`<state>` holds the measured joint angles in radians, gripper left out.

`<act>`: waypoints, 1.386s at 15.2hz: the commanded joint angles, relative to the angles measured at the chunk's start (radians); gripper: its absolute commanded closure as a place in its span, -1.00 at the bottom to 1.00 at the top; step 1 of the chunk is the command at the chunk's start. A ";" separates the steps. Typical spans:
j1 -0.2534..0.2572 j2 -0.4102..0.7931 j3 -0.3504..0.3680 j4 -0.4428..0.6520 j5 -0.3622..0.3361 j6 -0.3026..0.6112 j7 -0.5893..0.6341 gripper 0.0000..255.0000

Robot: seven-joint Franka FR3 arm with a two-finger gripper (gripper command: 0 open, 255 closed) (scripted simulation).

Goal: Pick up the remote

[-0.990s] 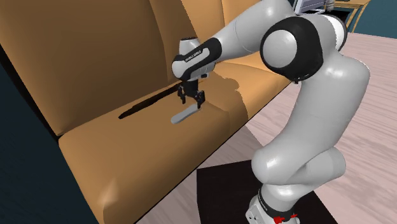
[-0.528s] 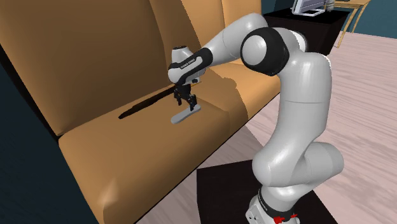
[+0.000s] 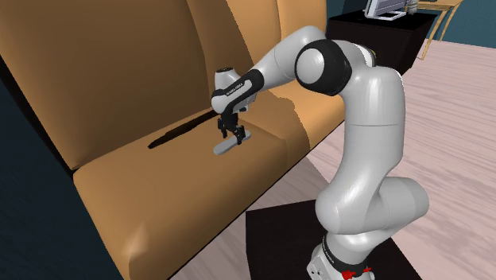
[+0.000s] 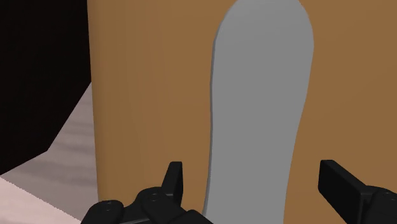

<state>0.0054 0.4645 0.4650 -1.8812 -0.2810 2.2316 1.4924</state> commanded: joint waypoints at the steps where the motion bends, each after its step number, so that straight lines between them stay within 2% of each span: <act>1: 0.001 0.002 -0.001 -0.002 -0.002 0.004 0.001 -1.00; 2: 0.000 0.002 -0.001 -0.002 -0.001 0.004 0.001 1.00; 11: 0.001 0.002 -0.001 -0.002 -0.002 0.004 0.001 1.00; 21: -0.018 -0.076 0.026 0.031 0.048 -0.098 -0.031 1.00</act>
<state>-0.0125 0.3957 0.4878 -1.8562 -0.2382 2.1457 1.4632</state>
